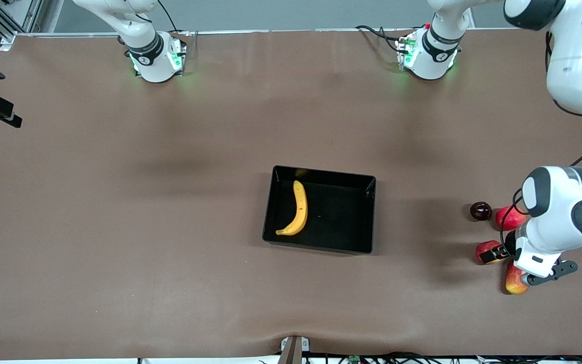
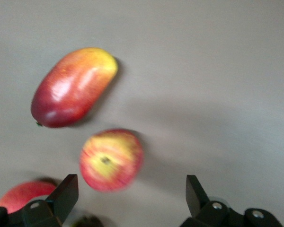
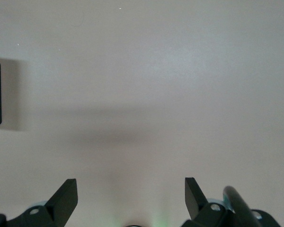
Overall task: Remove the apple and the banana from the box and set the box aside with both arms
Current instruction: 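Open the left gripper to release the apple on the table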
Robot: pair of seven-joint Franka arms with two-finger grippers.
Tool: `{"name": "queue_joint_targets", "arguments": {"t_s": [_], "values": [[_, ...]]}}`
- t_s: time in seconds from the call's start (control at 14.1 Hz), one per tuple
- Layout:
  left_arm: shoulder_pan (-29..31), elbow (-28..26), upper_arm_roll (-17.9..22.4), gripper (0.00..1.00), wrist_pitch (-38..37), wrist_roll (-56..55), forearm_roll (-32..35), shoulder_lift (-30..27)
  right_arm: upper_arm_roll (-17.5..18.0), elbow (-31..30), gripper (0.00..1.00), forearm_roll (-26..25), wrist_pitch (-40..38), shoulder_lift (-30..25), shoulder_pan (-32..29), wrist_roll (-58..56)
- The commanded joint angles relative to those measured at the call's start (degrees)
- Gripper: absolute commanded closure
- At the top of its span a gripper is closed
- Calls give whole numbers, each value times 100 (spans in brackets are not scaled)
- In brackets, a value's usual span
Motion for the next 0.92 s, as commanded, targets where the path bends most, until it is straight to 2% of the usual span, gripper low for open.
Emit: {"name": "queue_joint_targets", "arguments": {"t_s": [0.0,0.14,0.28,0.43,0.64,0.85], "values": [[-97,-182,-363,0,-643,-134,-120,-576,30,94,0,-30,-74,39,-47,48],[-124,-191,-819,0,-1065,-240,-111,-788,30,94,0,-30,-74,48,-48,48],[-159,-183,-1381,0,-1164,-371,-111,-798,30,94,0,-30,-74,39,-48,48],[-499,-182,-1717,0,-1164,-940,-68,-719,30,94,0,-30,-65,48,-48,48],[-1755,-112,-1570,0,-963,-1925,299,-316,30,94,0,-13,-65,48,-65,57],[-2267,-112,-1481,0,-217,-2270,504,150,21,103,0,-13,-56,66,-83,4]]}}
